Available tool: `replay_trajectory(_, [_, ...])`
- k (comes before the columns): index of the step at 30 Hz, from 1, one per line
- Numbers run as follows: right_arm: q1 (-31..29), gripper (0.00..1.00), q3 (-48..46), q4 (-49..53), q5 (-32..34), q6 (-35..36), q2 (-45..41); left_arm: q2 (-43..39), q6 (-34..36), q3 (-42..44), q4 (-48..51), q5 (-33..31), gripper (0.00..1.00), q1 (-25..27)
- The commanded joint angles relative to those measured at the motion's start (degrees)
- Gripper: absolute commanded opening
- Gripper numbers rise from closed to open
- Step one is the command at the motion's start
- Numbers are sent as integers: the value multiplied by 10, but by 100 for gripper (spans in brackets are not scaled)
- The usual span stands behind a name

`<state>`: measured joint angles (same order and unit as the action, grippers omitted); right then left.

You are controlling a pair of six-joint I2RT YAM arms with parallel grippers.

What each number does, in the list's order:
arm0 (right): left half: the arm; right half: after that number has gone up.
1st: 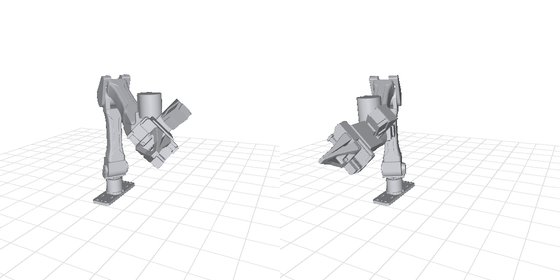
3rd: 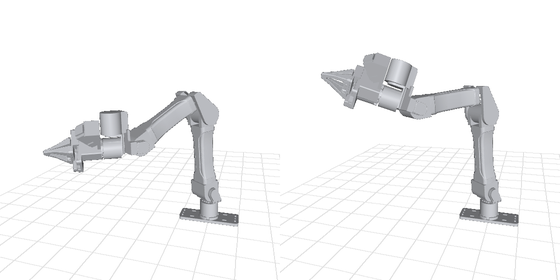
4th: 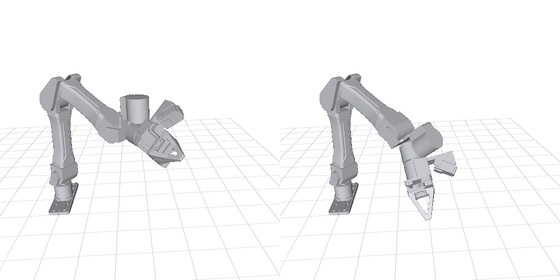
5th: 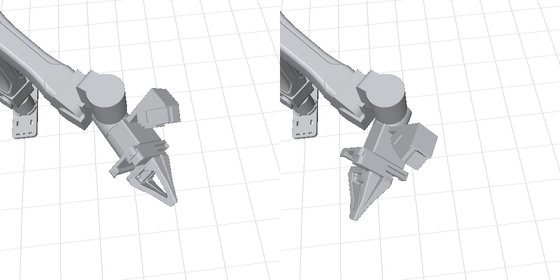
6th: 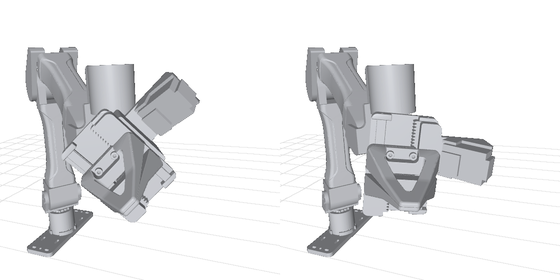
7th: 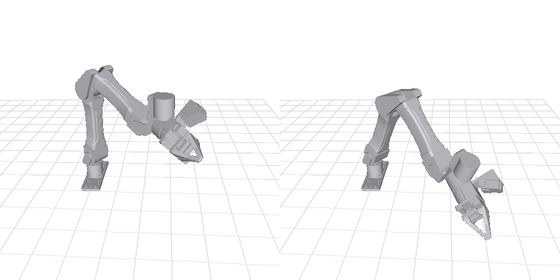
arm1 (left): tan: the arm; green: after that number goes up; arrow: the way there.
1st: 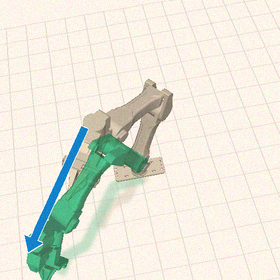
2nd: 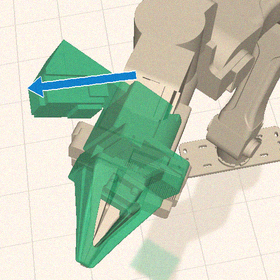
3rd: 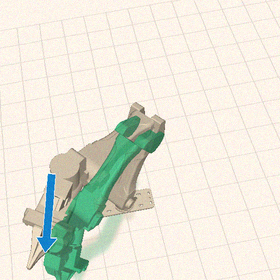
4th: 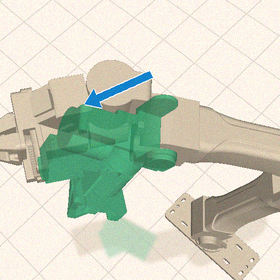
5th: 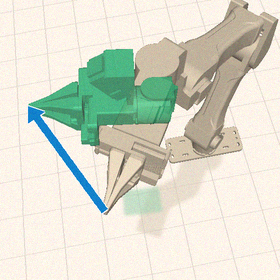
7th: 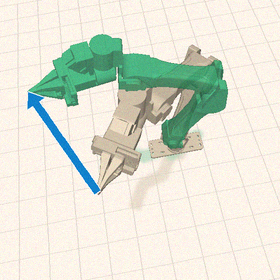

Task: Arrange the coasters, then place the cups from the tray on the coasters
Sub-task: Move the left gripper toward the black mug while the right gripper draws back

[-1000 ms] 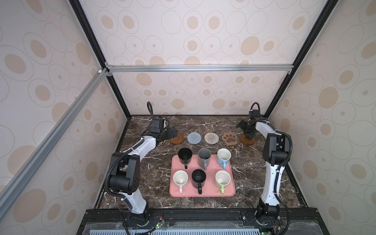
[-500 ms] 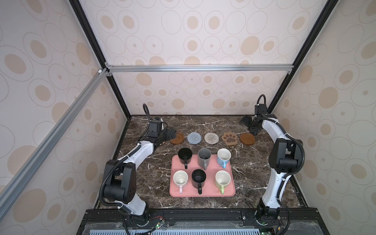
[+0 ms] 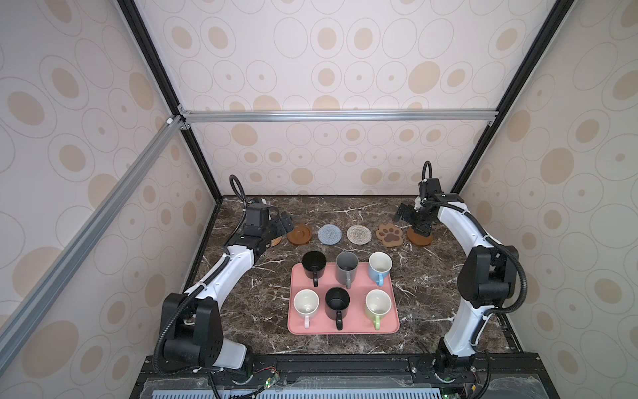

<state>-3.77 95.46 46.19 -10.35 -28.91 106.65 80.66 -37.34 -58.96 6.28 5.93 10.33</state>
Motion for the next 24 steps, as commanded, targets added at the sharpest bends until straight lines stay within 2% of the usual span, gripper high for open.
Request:
replay_trajectory(1, [-21, 100, -25, -13, 15, 24, -38, -32, 27, 29, -4, -10, 100, -1])
replay_trajectory(9, [-59, 100, -75, -20, 36, 36, -110, -89, 66, 74, 8, 13, 100, -1])
replay_trajectory(13, [-76, 100, -96, -9, 17, 54, -139, -118, 74, 100, 3, 23, 100, 0])
replay_trajectory(24, [-119, 100, -149, 31, 32, 61, -211, -182, 77, 148, 13, 13, 100, 41])
